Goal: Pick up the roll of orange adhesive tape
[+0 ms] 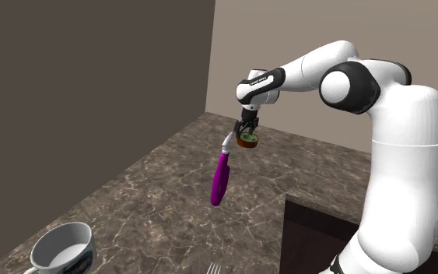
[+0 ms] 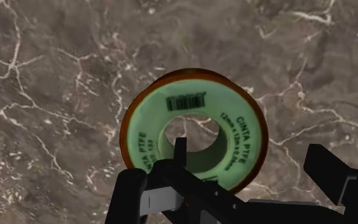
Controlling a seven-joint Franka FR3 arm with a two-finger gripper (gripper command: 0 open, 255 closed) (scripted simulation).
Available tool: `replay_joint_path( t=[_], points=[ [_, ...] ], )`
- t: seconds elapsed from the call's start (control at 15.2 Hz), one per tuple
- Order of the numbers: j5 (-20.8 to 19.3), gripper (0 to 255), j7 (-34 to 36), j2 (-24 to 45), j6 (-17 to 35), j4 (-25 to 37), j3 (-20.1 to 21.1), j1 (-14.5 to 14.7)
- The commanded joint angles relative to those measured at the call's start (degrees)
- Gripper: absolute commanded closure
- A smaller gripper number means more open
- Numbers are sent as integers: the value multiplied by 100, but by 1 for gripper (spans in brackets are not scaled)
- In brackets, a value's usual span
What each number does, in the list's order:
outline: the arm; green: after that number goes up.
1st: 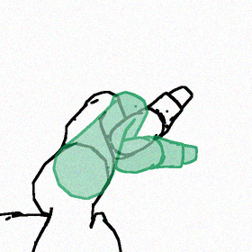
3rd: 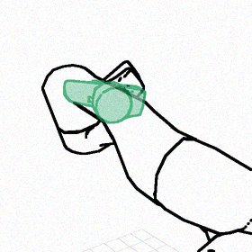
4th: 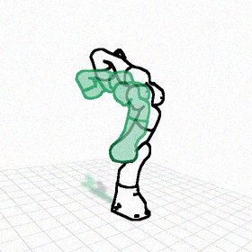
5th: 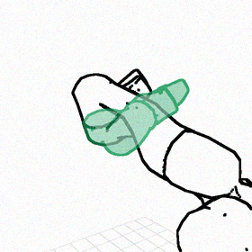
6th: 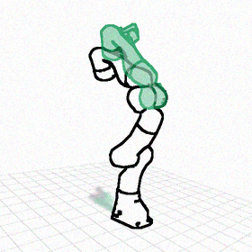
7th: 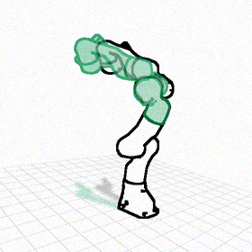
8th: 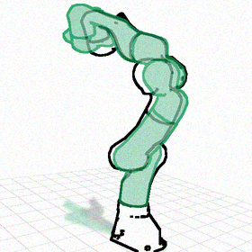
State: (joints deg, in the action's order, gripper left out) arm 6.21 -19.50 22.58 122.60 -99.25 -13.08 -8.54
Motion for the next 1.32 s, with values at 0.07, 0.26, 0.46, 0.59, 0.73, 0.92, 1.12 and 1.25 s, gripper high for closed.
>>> replay_joint_path(
  t=[0.07, 0.26, 0.46, 0.59, 0.73, 0.92, 1.12, 1.25],
  points=[
    [35, 0, -19, 129, 186, -60, 17, -10],
    [76, 0, -45, 262, 408, -152, 37, -22],
    [77, 255, -54, 252, 435, -189, 37, -26],
    [83, 255, -61, 277, 425, -154, 38, -36],
    [83, 255, -67, 269, 431, -168, 36, -38],
    [86, 255, -78, 273, 448, -181, 34, -45],
    [63, 255, -37, 223, 347, -129, 33, -20],
    [41, 255, -22, 150, 223, -76, 22, -13]
  ],
)
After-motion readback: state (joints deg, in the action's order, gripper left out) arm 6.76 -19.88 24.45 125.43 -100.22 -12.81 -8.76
